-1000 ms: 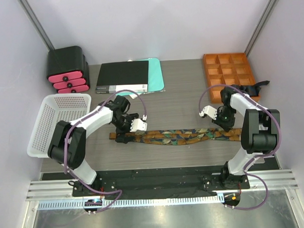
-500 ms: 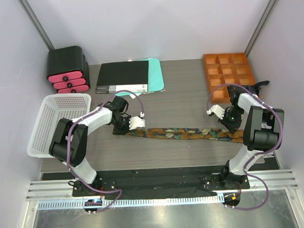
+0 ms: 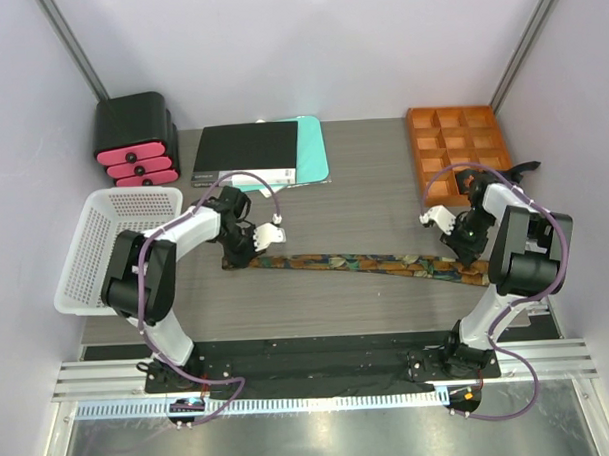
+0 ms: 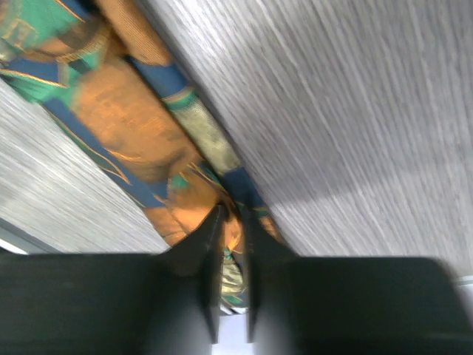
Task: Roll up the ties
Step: Flatten out the tie at the center of the board.
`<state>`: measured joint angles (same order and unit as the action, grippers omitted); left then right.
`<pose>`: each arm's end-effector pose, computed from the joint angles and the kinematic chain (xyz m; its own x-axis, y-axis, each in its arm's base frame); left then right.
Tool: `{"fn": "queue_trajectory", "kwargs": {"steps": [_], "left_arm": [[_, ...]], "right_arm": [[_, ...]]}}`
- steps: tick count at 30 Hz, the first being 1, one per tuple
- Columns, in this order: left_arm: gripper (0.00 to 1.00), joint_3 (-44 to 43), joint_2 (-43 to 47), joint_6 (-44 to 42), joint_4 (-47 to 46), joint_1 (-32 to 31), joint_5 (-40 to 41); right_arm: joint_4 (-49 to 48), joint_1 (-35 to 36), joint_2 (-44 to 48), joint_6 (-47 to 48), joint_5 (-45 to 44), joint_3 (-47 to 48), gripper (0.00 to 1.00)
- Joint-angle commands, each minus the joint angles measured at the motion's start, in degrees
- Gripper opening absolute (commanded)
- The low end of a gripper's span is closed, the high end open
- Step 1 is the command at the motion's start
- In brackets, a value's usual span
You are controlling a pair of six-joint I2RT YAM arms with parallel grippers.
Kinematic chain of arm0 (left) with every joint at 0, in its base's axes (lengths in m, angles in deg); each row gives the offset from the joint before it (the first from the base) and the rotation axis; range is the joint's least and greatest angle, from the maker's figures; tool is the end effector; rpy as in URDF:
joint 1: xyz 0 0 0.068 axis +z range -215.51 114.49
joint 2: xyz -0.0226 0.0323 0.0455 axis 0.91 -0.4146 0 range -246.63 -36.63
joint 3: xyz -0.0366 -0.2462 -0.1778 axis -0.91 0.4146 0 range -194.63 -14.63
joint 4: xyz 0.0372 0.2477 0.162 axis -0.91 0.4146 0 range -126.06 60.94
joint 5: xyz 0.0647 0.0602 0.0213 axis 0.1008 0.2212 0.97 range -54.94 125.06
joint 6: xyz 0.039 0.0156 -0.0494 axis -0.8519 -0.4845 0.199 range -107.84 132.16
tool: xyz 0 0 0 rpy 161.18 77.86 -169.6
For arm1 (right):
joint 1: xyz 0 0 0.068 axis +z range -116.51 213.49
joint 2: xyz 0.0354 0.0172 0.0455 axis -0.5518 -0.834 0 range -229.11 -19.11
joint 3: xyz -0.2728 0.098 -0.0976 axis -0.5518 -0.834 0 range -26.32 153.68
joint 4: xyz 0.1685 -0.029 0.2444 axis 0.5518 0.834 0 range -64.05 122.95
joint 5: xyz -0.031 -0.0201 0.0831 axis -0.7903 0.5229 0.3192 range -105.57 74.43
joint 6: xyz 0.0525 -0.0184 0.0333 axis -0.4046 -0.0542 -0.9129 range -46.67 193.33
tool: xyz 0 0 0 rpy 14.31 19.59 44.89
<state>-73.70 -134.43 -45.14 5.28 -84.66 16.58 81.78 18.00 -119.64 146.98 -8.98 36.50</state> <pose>0.3165 -0.1267 0.1577 -0.1974 0.9135 -0.3557 0.9790 0.2023 -0.0238 0.3178 -0.0820 0.1562 -0.5319 -0.8417 -0.0926 -0.8463 0.5247 0.0914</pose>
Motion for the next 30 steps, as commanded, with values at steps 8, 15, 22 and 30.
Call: {"fn": "queue_trajectory", "kwargs": {"steps": [8,15,22,30], "left_arm": [[0.70,-4.7,3.0,4.1,7.0,1.0,-2.7],[0.97,-7.6,16.3,9.1,3.7,6.1,-11.9],[1.00,-1.3,32.4,34.3,-14.1,9.0,-12.7],[1.00,-6.2,28.4,27.9,0.4,10.6,-14.9]], "right_arm": [[3.8,1.4,11.2,0.8,7.7,9.1,0.74],[0.0,18.1,20.7,-9.4,10.2,4.1,0.80],[-11.6,37.5,14.7,-21.4,6.0,1.8,0.83],[-20.4,47.9,2.6,-26.4,5.1,4.8,0.84]]}}
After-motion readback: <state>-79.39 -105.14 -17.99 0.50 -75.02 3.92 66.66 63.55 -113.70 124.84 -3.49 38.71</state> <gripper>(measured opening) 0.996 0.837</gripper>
